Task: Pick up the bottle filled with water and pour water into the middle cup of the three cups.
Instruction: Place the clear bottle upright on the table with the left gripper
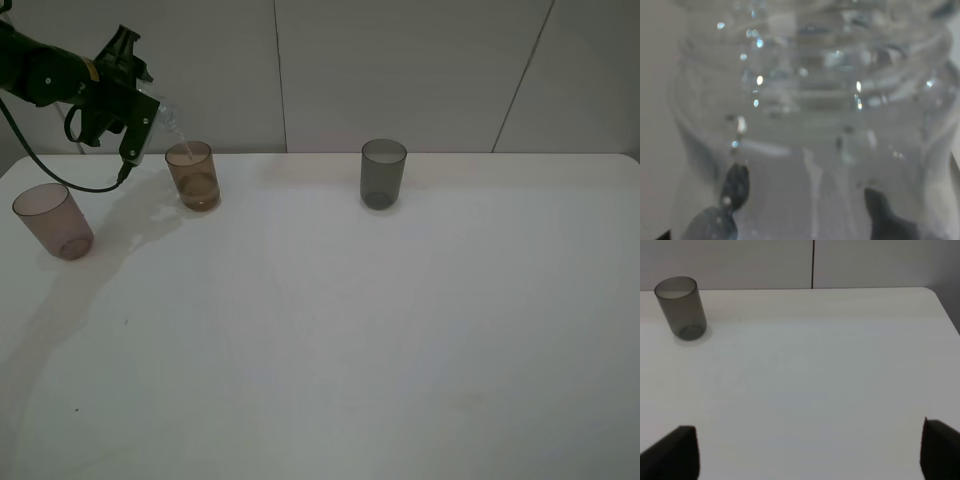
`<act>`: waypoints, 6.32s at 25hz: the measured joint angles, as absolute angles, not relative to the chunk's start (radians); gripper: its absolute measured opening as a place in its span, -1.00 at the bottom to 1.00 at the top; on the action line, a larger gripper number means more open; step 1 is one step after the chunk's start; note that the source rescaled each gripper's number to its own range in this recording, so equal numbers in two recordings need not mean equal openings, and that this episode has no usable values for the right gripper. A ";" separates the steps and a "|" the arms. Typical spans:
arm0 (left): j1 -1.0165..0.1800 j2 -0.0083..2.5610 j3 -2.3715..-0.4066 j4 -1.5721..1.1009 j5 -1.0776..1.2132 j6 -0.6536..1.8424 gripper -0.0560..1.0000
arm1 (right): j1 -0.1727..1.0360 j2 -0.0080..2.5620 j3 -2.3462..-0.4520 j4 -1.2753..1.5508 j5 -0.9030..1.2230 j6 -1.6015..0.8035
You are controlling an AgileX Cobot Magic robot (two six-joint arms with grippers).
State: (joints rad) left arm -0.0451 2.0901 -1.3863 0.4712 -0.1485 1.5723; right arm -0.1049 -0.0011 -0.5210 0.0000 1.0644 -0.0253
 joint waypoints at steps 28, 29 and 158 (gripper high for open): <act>-0.045 2.088 -1.386 0.576 -0.202 1.573 -0.87 | -0.105 -0.001 -0.521 0.000 1.064 -0.025; -0.045 2.088 -1.386 0.583 -0.205 1.573 -0.87 | -0.105 -0.001 -0.521 0.000 1.064 -0.025; -0.501 1.307 -0.798 -0.011 -0.122 0.172 1.00 | -0.105 -0.001 -0.521 0.000 1.064 -0.025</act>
